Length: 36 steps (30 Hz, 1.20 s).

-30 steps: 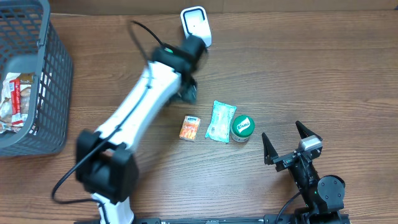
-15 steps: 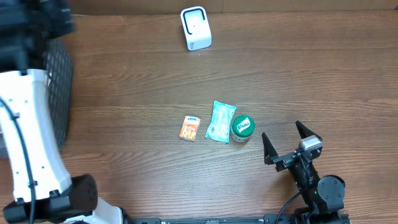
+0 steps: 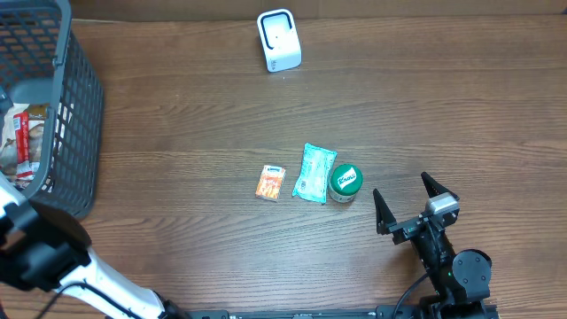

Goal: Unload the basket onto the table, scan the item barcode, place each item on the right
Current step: 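Reach the left gripper back into the basket and grasp a snack bag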

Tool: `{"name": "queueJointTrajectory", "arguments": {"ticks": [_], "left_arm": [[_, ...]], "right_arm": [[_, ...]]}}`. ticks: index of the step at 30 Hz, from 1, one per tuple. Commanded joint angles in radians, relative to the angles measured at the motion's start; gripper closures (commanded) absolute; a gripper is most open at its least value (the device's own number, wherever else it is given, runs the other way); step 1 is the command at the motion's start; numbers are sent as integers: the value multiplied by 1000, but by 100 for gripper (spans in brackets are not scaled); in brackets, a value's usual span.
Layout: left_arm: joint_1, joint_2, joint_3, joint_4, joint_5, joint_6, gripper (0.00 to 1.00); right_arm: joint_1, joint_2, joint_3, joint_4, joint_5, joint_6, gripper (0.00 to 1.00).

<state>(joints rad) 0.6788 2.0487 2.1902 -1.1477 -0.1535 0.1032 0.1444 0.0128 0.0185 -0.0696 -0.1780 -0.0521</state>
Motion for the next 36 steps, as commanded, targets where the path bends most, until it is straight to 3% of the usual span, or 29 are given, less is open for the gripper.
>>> {"name": "queueJointTrajectory", "arguments": {"ticks": [1,5,11,29,36], "left_arm": [[24,111,-11,2,116,142,1],[28,211,-11,2,184,258,1],[22,319,-11,-4,206,307,0],[21,463,-13,-8,180,274,1],[21,456,-13,-24,182,255,43]], "right_arm": [[-5,-9,-11,4,4,3,0],[-5,-9,-11,4,4,3,0],[-5,-9,-11,4,4,3,0],[-5,-9,-11,4,4,3,0],[-5,-9,-11,4,4,3,0]]}}
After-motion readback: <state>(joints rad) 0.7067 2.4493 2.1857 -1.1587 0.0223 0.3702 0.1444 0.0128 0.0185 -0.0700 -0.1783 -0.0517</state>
